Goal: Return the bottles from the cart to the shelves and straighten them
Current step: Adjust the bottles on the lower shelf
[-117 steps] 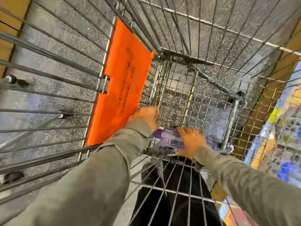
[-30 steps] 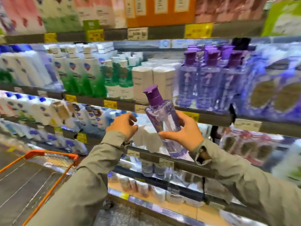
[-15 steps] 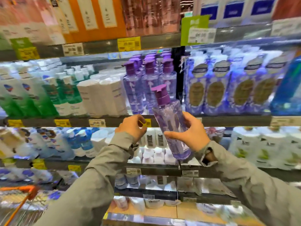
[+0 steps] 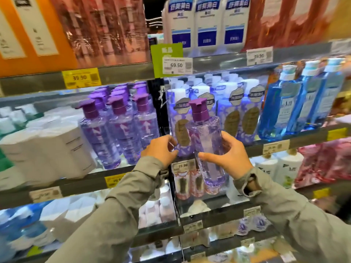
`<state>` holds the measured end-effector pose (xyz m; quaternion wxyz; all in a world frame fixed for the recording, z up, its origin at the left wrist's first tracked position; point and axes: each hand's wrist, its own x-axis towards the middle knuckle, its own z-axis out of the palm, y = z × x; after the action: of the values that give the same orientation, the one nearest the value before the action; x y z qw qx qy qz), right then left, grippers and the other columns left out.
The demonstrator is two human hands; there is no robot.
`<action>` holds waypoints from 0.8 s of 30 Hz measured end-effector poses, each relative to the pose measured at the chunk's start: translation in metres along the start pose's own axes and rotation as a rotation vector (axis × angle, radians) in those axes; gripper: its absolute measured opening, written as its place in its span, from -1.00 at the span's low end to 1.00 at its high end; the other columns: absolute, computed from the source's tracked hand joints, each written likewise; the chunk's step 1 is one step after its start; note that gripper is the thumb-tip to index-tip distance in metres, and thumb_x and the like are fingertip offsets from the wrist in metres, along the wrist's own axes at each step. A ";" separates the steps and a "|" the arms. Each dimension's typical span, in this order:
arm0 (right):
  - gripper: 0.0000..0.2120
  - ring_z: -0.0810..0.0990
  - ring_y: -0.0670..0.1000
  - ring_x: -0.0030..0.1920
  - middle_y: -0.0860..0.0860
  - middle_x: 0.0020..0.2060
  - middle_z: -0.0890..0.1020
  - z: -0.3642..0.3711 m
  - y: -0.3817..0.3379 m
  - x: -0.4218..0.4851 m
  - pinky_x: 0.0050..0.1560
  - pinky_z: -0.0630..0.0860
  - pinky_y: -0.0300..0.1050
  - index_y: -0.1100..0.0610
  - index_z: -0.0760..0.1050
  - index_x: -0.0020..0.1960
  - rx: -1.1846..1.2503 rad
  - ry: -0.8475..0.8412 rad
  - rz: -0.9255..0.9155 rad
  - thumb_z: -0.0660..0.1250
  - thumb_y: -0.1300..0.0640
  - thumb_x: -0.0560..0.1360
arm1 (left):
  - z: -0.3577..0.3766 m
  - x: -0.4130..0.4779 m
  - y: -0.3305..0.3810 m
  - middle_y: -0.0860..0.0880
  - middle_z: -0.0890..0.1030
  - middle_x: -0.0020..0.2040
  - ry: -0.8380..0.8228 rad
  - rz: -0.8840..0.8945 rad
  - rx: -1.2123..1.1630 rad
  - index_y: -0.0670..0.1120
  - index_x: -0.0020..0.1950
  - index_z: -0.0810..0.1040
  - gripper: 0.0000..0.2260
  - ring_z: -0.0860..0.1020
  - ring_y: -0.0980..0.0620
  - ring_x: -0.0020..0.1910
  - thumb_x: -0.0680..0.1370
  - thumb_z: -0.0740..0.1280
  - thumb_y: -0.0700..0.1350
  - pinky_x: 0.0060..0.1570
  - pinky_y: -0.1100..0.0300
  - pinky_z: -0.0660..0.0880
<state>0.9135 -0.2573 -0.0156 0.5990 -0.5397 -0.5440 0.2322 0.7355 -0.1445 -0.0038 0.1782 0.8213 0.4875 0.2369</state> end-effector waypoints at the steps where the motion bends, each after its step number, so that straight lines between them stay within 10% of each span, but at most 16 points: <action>1: -0.42 0.61 -0.24 0.01 -0.07 0.06 0.63 -0.001 0.001 0.003 0.00 0.50 -0.40 0.07 0.48 0.20 -0.005 0.008 -0.001 0.57 0.16 0.22 | 0.001 0.005 0.001 0.05 0.60 -0.11 -0.001 0.010 0.004 0.07 -0.07 0.54 -0.92 0.58 -0.04 -0.01 0.46 0.38 -0.06 0.07 0.03 0.50; 8: -0.37 0.61 -0.05 0.12 0.02 0.12 0.62 0.005 0.011 0.012 0.16 0.54 -0.12 0.15 0.44 0.24 0.028 0.010 0.019 0.54 0.11 0.22 | -0.004 0.007 -0.015 0.06 0.61 -0.05 0.134 0.018 0.032 0.08 -0.08 0.52 -0.92 0.57 -0.05 -0.02 0.47 0.38 -0.04 0.00 -0.02 0.51; 14: -0.40 0.60 -0.01 0.13 0.02 0.12 0.62 0.024 0.009 0.018 0.19 0.52 -0.03 0.10 0.46 0.21 0.062 -0.040 0.014 0.53 0.07 0.21 | -0.010 0.000 -0.046 -0.12 0.41 0.06 0.511 0.179 0.348 -0.04 0.16 0.47 -0.50 0.40 -0.19 0.01 0.29 0.58 -0.12 -0.19 -0.04 0.53; 20: -0.41 0.61 -0.02 0.10 0.01 0.08 0.64 0.044 0.006 0.025 0.18 0.53 -0.02 0.13 0.48 0.19 0.059 -0.076 0.006 0.55 0.04 0.21 | -0.010 0.007 -0.061 -0.10 0.22 0.35 0.684 0.326 0.606 0.07 0.40 0.26 -0.02 0.18 -0.20 0.36 0.08 0.66 -0.05 0.36 -0.27 0.08; 24: -0.32 0.61 0.02 0.13 0.03 0.10 0.64 0.052 0.009 0.031 0.21 0.51 0.08 0.16 0.47 0.23 0.063 -0.094 0.040 0.58 -0.02 0.18 | -0.014 0.010 -0.063 -0.08 0.16 0.45 0.693 0.367 0.672 0.08 0.45 0.18 0.08 0.13 -0.14 0.44 0.04 0.67 0.04 0.38 -0.18 -0.11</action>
<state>0.8789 -0.2073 -0.0201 0.5847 -0.5199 -0.5532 0.2860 0.6862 -0.1056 -0.0231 -0.3122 0.7785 0.4149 0.3526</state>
